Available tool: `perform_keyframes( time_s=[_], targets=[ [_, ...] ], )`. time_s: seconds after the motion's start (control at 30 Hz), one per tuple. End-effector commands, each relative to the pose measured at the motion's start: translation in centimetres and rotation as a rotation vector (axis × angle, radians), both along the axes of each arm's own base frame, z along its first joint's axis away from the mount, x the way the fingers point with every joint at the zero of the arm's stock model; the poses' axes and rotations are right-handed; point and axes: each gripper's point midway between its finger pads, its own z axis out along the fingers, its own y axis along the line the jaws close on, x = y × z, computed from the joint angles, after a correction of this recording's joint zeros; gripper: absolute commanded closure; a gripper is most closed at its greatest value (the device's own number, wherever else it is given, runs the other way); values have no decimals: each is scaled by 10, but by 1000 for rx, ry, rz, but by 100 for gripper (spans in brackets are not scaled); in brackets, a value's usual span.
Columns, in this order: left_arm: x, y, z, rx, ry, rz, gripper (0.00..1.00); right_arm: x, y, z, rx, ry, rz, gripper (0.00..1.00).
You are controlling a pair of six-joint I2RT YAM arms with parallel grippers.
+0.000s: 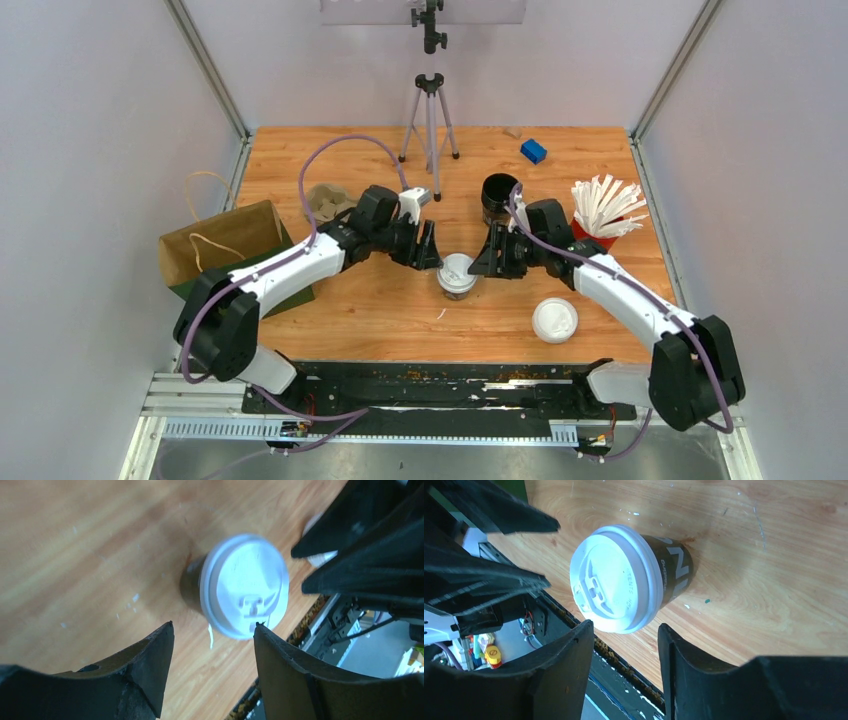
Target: Pack the takeout coffee
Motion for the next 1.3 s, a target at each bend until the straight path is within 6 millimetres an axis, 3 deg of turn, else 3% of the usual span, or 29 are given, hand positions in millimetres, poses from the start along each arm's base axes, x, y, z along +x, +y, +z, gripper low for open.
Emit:
perform_keyframes(
  time_s=[0.0, 0.3, 0.63, 0.77, 0.93, 1.27],
  targets=[
    [31, -13, 26, -10, -118, -85, 33, 6, 1, 13, 86, -21, -156, 49],
    [40, -36, 19, -14, -106, -248, 35, 2, 8, 8, 156, 2, -182, 49],
    [43, -45, -4, -14, -65, -298, 38, -3, 18, -6, 153, 33, -165, 50],
    [41, -45, -14, -11, -37, -306, 44, -5, 18, -15, 140, 46, -164, 55],
    [37, -34, -33, 42, -18, -275, 47, -9, 11, -35, 97, 57, -168, 64],
    [25, -11, -73, 136, 18, -227, 53, -19, 4, -58, 65, 81, -166, 67]
  ],
)
